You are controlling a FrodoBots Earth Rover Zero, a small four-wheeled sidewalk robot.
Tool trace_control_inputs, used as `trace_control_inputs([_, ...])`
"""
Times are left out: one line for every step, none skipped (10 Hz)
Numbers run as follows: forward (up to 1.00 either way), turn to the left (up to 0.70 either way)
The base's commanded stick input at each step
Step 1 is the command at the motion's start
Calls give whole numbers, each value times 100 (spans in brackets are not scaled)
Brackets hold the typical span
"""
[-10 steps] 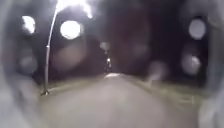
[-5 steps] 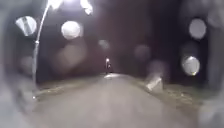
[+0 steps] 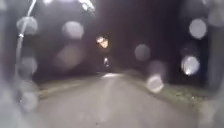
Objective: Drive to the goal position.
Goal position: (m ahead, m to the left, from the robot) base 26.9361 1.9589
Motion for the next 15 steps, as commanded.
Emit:
trace_control_inputs([100,7])
trace_control_inputs([100,8])
trace_control_inputs([100,8])
trace_control_inputs([100,9])
trace_control_inputs([100,9])
trace_control_inputs([100,9])
trace_control_inputs([100,6])
trace_control_inputs([100,3])
trace_control_inputs([100,3])
trace_control_inputs([100,3])
trace_control_inputs([100,4])
trace_control_inputs([100,8])
trace_control_inputs([100,11])
trace_control_inputs([100,8])
trace_control_inputs([100,4])
